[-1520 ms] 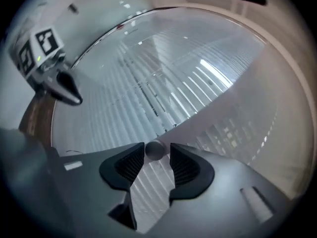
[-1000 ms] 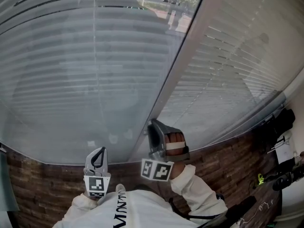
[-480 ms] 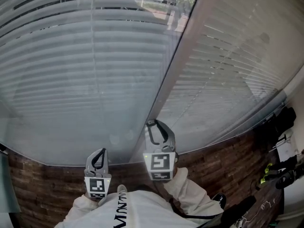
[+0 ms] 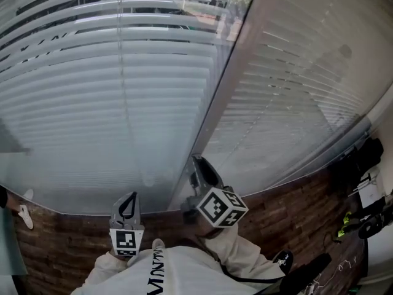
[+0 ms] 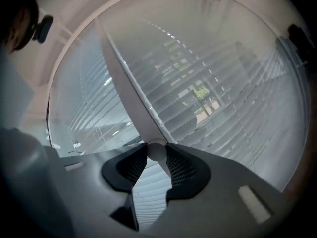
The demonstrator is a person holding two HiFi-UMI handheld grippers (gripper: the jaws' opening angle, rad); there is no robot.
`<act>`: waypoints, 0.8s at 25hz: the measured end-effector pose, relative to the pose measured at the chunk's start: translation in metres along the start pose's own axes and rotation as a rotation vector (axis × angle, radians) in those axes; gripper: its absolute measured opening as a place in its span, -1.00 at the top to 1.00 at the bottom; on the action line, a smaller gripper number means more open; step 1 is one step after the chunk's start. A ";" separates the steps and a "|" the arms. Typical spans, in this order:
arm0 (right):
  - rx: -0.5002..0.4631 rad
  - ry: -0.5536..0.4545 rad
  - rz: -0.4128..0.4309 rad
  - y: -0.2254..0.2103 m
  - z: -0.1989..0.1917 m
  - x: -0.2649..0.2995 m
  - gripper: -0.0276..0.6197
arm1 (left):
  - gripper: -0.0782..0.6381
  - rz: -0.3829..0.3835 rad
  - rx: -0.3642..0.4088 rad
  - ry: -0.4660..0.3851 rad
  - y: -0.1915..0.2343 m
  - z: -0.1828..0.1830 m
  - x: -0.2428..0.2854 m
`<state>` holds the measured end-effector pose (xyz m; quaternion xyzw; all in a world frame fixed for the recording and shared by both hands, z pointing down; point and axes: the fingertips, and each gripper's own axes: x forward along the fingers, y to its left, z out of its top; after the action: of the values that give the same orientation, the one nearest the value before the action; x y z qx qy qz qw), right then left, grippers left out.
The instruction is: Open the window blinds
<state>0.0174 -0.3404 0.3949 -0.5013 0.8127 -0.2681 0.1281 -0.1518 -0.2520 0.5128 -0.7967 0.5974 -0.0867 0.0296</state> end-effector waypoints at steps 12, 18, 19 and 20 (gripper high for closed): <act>0.580 -0.059 0.140 -0.005 0.000 -0.001 0.52 | 0.78 -0.006 -0.001 0.001 0.000 0.001 -0.002; 0.652 -0.079 0.165 -0.008 0.001 -0.001 0.52 | 0.78 -0.011 -0.004 0.008 0.001 0.000 -0.004; 0.651 -0.080 0.177 -0.008 0.001 -0.002 0.52 | 0.78 -0.012 -0.006 0.009 0.000 -0.001 -0.005; 0.644 -0.079 0.193 -0.008 0.000 -0.003 0.52 | 0.78 -0.013 -0.009 0.010 -0.001 -0.003 -0.007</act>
<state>0.0249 -0.3402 0.3993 -0.3659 0.7243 -0.4780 0.3361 -0.1531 -0.2447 0.5154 -0.8002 0.5927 -0.0885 0.0225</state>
